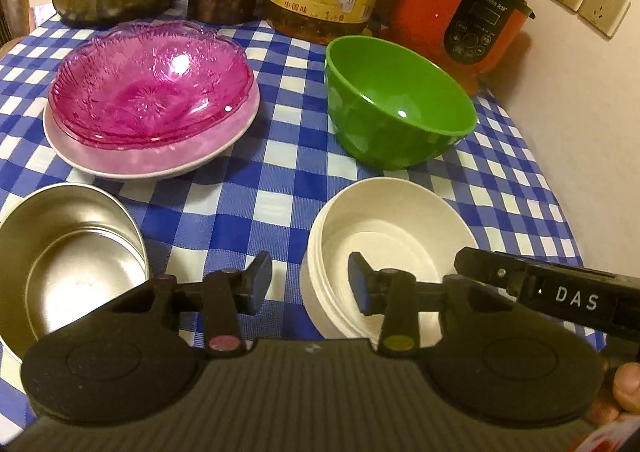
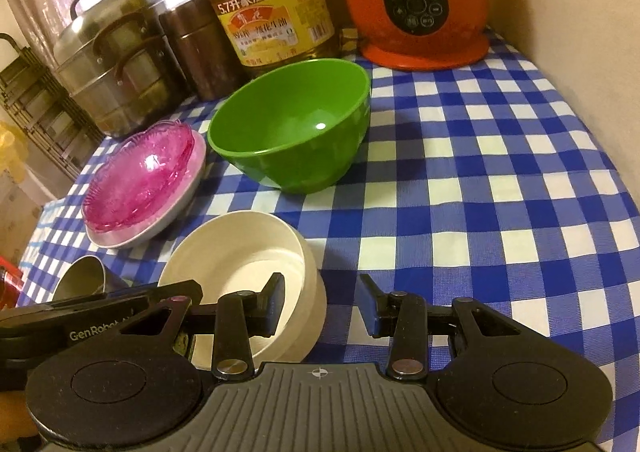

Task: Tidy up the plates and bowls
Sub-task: 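Close the right tool on the cream bowl rim while the left tool closes too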

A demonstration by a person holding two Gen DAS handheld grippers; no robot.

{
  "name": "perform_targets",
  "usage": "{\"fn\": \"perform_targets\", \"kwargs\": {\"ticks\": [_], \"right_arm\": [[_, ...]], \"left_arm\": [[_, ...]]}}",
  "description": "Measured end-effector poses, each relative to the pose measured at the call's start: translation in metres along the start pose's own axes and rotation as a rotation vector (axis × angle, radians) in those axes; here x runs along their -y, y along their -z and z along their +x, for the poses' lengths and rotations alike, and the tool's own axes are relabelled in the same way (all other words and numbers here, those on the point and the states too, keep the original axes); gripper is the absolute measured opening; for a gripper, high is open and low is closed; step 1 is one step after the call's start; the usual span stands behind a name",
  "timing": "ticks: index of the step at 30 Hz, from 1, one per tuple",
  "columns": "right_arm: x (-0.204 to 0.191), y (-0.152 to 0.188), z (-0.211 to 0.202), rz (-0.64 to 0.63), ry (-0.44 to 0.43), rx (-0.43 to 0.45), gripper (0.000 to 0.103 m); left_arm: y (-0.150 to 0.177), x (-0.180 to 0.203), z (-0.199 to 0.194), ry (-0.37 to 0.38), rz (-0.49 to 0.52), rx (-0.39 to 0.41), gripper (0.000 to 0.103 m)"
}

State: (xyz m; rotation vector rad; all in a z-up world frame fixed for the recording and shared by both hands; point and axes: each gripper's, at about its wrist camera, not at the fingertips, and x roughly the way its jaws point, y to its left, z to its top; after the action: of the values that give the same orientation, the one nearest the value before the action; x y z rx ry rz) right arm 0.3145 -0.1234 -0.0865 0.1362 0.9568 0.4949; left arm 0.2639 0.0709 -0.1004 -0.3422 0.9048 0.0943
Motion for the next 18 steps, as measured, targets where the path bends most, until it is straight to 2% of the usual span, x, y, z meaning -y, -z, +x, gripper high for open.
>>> {"fn": "perform_targets", "kwargs": {"ticks": [6,8,18], "right_arm": [[-0.0023,0.0008,0.0043,-0.009,-0.003,-0.008,0.039],[-0.0030,0.0008,0.0055,-0.015,0.006,-0.006,0.034],[-0.0043,0.0012,0.0078,-0.015,0.001,-0.010,0.021]], "left_arm": [[0.0034,-0.0012,0.0035,0.011,-0.011,-0.001,0.027],[0.0033,-0.0010,0.0032,0.016,-0.010,0.002,0.024],[0.0037,0.0013,0.0026,0.031,-0.006,0.010,0.017]]}}
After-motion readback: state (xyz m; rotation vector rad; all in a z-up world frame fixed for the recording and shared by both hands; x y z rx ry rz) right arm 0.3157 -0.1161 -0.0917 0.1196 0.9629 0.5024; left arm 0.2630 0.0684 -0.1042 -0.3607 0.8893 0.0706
